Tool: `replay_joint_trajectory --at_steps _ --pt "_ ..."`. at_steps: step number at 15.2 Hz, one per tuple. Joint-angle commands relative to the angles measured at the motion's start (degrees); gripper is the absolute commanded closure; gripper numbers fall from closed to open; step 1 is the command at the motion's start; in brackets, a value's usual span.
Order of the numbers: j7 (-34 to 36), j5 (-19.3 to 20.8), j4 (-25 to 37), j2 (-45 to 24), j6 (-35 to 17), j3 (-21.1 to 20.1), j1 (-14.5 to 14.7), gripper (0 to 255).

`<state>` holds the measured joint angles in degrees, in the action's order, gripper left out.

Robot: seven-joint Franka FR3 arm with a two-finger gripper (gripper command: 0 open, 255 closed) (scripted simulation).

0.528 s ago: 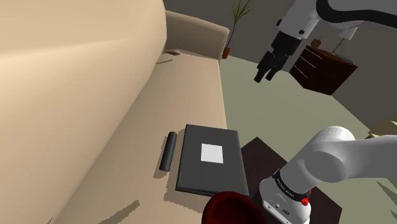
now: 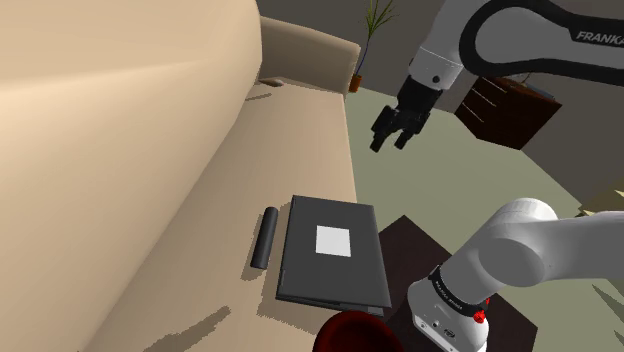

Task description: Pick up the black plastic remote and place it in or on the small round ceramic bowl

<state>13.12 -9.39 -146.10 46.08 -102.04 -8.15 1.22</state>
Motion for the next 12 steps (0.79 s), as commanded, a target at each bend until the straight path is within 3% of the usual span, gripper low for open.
replay_joint_trajectory --at_steps 1,7,12 --pt "4.17 -1.77 -1.95 -0.89 -3.25 -2.7 0.11 0" --pt "16.37 -6.39 -4.83 -7.97 -14.35 -11.56 0.16 0" --pt "27.09 -8.0 -4.24 -17.48 -24.22 -19.35 -1.35 0"
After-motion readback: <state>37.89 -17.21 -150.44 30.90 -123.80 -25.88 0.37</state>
